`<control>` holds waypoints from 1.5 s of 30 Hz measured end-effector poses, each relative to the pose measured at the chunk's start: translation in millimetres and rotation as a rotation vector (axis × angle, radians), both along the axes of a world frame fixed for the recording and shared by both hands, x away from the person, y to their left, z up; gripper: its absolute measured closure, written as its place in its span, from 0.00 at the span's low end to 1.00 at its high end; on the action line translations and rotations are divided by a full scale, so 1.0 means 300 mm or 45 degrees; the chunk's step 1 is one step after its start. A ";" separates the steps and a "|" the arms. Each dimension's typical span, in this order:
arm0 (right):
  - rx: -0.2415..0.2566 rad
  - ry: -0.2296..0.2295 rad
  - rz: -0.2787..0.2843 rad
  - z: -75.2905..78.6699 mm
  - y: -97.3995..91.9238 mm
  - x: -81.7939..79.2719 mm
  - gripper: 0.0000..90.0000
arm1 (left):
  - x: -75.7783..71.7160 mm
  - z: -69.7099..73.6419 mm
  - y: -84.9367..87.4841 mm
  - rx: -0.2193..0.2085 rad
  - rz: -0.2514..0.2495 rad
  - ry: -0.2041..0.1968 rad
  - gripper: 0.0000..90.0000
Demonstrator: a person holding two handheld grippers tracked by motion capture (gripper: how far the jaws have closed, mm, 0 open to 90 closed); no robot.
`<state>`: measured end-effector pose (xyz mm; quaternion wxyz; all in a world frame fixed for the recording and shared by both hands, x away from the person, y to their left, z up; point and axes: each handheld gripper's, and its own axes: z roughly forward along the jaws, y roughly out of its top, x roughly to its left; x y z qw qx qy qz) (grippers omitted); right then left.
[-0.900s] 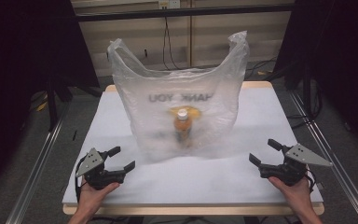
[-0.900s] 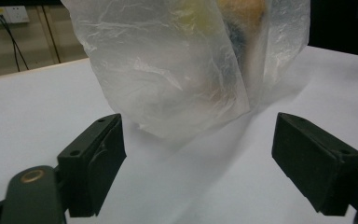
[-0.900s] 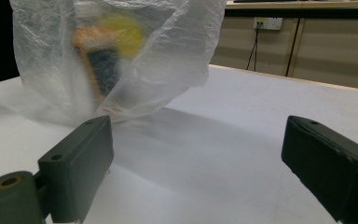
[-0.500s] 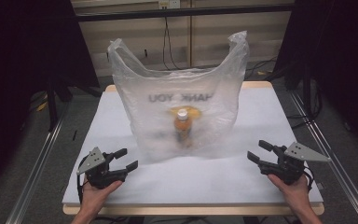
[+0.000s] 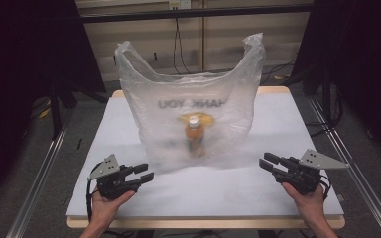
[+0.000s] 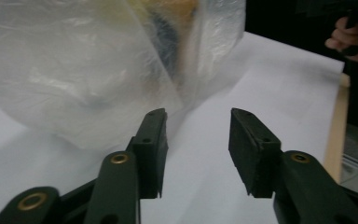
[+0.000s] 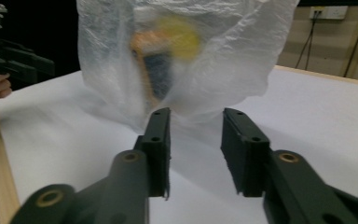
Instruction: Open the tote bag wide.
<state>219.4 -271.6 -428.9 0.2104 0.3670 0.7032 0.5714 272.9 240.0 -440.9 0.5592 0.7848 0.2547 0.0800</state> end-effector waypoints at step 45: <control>0.036 -0.006 0.318 0.278 0.256 0.274 1.00 | 0.177 0.255 -0.231 -0.065 -0.190 -0.158 1.00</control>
